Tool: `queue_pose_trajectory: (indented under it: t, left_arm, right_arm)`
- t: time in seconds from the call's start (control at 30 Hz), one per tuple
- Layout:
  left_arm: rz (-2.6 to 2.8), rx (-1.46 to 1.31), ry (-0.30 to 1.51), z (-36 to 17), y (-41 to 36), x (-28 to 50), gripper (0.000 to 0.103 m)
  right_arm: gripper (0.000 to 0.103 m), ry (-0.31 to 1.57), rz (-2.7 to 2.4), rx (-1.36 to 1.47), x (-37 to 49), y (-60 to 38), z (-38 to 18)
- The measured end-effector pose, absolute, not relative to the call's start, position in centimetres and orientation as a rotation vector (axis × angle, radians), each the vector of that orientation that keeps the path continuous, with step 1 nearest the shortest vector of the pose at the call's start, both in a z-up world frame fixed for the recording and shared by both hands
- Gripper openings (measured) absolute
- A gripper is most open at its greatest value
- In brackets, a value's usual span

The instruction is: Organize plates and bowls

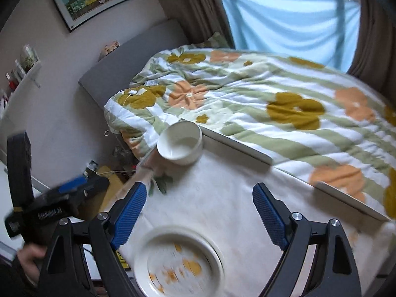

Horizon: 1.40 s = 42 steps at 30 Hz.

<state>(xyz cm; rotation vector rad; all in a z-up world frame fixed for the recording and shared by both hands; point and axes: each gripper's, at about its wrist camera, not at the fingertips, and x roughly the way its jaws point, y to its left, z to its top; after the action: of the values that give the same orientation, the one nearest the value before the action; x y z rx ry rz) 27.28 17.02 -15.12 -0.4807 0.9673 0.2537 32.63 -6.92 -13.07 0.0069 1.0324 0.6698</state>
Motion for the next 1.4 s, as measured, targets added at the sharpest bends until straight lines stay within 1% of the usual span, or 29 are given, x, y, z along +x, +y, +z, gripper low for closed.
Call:
queue_pose_trajectory:
  t: [0.1, 0.17, 0.23, 0.37, 0.4, 0.47, 0.5, 0.53, 0.57, 0.6, 0.63, 0.7, 0.77, 0.87, 1.13, 1.4]
  left_arm:
    - [0.24, -0.56, 1.003, -18.2, 18.7, 30.1, 0.102]
    - [0.231, -0.593, 1.034, -20.1, 19.5, 31.9, 0.095]
    - [0.222, -0.621, 1.071, -22.0, 20.1, 33.9, 0.074]
    - [0.213, -0.639, 1.113, -25.0, 20.7, 37.1, 0.059]
    - [0.211, -0.639, 1.122, -25.7, 20.8, 37.8, 0.054]
    - [0.207, -0.635, 1.134, -26.8, 21.1, 38.9, 0.05]
    - [0.207, -0.631, 1.141, -27.2, 21.2, 39.4, 0.045]
    - [0.209, -0.63, 1.145, -27.5, 21.2, 39.6, 0.041]
    - [0.211, -0.631, 1.147, -27.8, 21.3, 39.9, 0.04]
    - [0.211, -0.631, 1.146, -28.1, 21.4, 40.1, 0.039]
    - [0.209, -0.629, 1.146, -28.3, 21.5, 40.2, 0.034]
    - [0.198, -0.624, 1.149, -28.6, 21.5, 40.5, 0.027]
    - [0.198, -0.607, 1.153, -28.8, 21.6, 40.8, 0.027]
    - [0.201, -0.577, 1.153, -28.8, 21.6, 41.0, 0.025]
    - [0.199, -0.512, 1.143, -28.2, 21.1, 41.2, 0.025]
    - [0.185, -0.416, 1.094, -25.3, 19.3, 40.4, 0.025]
  right_arm:
    - [0.085, 1.117, 0.678, 0.041, 36.8, -4.2, -16.1]
    - [0.085, 1.16, 0.676, 0.057, 38.8, -3.0, -18.0]
    - [0.084, 1.197, 0.677, 0.083, 40.5, -1.9, -19.9]
    - [0.07, 1.252, 0.687, 0.094, 43.2, 0.4, -23.0]
    - [0.067, 1.262, 0.688, 0.089, 43.7, 1.0, -23.8]
    - [0.055, 1.284, 0.699, 0.084, 44.4, 2.2, -25.2]
    - [0.053, 1.288, 0.702, 0.081, 44.5, 2.4, -25.6]
    - [0.048, 1.293, 0.707, 0.075, 44.7, 2.8, -26.0]
    - [0.042, 1.302, 0.717, 0.066, 44.9, 3.4, -26.6]
    - [0.039, 1.308, 0.722, 0.061, 45.0, 3.7, -27.0]
    - [0.033, 1.313, 0.726, 0.057, 45.0, 3.9, -27.3]
    - [0.031, 1.316, 0.723, 0.059, 45.2, 4.2, -28.0]
    - [0.023, 1.321, 0.719, 0.069, 45.4, 4.3, -28.4]
    - [0.019, 1.315, 0.713, 0.074, 45.5, 4.4, -28.6]
    - [0.018, 1.294, 0.706, 0.05, 45.5, 4.7, -28.5]
    - [0.018, 1.24, 0.702, 0.091, 44.3, 3.3, -26.7]
